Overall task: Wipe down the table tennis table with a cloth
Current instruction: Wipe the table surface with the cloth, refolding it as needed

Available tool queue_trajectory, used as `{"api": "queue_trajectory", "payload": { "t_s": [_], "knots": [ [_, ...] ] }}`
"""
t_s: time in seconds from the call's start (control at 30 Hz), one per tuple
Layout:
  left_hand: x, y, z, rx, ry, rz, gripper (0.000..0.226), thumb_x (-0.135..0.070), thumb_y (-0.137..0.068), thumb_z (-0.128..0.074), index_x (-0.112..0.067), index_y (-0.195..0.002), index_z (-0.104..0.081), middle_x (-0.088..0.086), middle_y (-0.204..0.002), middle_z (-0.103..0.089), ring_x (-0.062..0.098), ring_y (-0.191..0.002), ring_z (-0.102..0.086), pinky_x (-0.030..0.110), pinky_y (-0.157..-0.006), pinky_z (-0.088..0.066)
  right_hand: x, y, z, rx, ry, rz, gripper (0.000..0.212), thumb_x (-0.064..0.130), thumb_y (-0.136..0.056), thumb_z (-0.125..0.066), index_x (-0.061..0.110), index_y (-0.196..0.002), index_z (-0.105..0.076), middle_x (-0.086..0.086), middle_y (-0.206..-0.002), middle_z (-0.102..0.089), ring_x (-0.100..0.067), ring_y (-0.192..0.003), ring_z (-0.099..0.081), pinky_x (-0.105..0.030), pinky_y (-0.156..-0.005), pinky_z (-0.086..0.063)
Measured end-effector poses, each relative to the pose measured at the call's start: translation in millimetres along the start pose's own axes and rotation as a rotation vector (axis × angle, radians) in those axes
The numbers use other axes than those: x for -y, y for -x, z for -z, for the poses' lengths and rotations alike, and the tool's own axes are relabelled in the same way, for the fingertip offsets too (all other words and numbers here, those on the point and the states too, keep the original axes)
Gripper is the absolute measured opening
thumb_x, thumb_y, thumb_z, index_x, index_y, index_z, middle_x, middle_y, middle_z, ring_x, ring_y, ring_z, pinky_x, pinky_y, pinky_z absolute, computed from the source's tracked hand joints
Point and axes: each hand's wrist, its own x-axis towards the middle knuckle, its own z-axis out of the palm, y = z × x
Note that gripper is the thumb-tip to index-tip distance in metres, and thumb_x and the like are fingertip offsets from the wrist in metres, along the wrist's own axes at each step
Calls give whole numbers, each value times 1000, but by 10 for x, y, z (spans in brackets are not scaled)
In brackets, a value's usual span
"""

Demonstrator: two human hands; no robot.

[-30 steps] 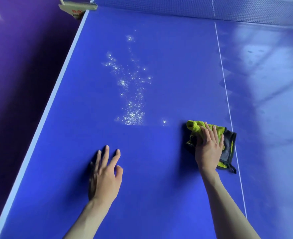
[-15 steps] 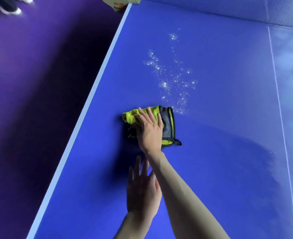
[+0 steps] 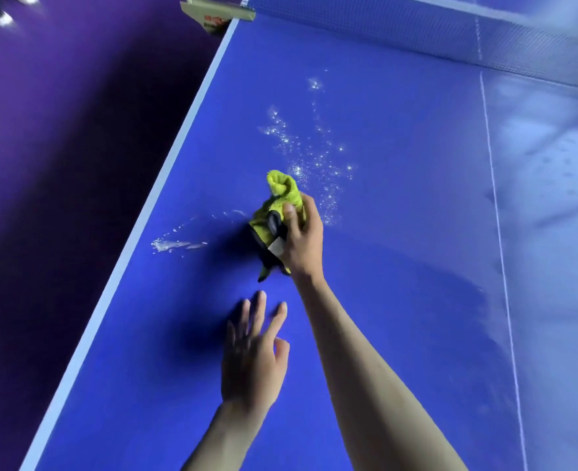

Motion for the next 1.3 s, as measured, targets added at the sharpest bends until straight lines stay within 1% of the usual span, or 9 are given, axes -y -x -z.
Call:
{"api": "queue_trajectory", "payload": {
  "t_s": [0.03, 0.3, 0.5, 0.57, 0.63, 0.77, 0.97, 1.13, 1.3],
  "knots": [
    [-22, 102, -27, -95, -101, 60, 63, -21, -88, -63, -36, -148, -49, 1, -167, -27, 32, -151, -31, 55, -111, -42, 7, -1, 291, -61, -16, 10, 12, 19, -109, -52, 9, -109, -59, 10, -85, -55, -9, -78, -51, -29, -77, -44],
    [-91, 47, 113, 144, -12, 91, 62, -28, -98, -54, -44, -154, -36, -9, -171, -9, 21, -157, -9, 51, -123, -21, 154, 267, 2880, -430, 234, 72, 12, 17, -108, -54, 13, -116, -61, 12, -93, -63, -1, -83, -58, -23, -78, -47],
    [-165, 57, 94, 157, -29, 64, 63, -30, -99, -52, -47, -156, -31, -12, -171, -6, 20, -157, -8, 51, -119, -29, -216, 622, 3963, -419, 521, -140, 9, 28, -105, -57, 34, -111, -61, 6, -97, -74, -34, -86, -71, -46, -64, -60],
    [-184, 81, 114, 165, -67, 80, 63, -31, -100, -50, -48, -156, -27, -13, -171, -2, 19, -158, -6, 50, -119, -30, -555, 750, 3980, -337, 630, -156, 24, 21, -101, -61, 34, -122, -60, 6, -123, -71, -30, -113, -67, -50, -88, -57],
    [-197, 80, 98, 163, -75, 69, 64, -31, -100, -49, -48, -157, -26, -13, -171, 0, 18, -158, -4, 48, -122, -27, -851, 780, 3874, -350, 795, -129, 43, 22, -94, -67, 28, -136, -57, -4, -140, -62, -32, -128, -56, -55, -107, -45],
    [-297, 60, 49, 149, -72, 62, 65, -31, -98, -54, -40, -158, -31, -4, -171, -5, 25, -158, -7, 49, -123, -23, -960, 521, 3397, -510, 778, -86, 46, 30, -86, -68, 26, -132, -60, -7, -124, -70, -32, -116, -57, -52, -107, -43],
    [-244, 72, 222, 193, -47, -1, 60, -41, -99, -48, -46, -156, -30, -11, -171, -4, 20, -157, -11, 40, -109, -45, -948, 213, 1831, -214, 764, 202, 45, 22, -89, -75, 19, -132, -63, -2, -138, -67, -27, -137, -55, -46, -119, -35],
    [300, -70, 561, -13, 96, 14, 29, -17, -89, -68, -27, -116, -73, -11, -142, -61, 15, -112, -68, 32, -68, -58, -902, 187, 632, -100, 743, 267, 37, 30, -95, -68, 22, -131, -63, 3, -143, -64, -21, -146, -47, -47, -121, -31],
    [1210, -84, 763, -143, 24, 105, 37, -1, -79, -74, -15, -114, -75, -1, -135, -67, 22, -121, -66, 39, -75, -61, -816, 257, -516, -34, 733, 335, 36, 27, -95, -65, 26, -131, -61, 8, -149, -59, -18, -148, -44, -44, -123, -28]
  ]
}}
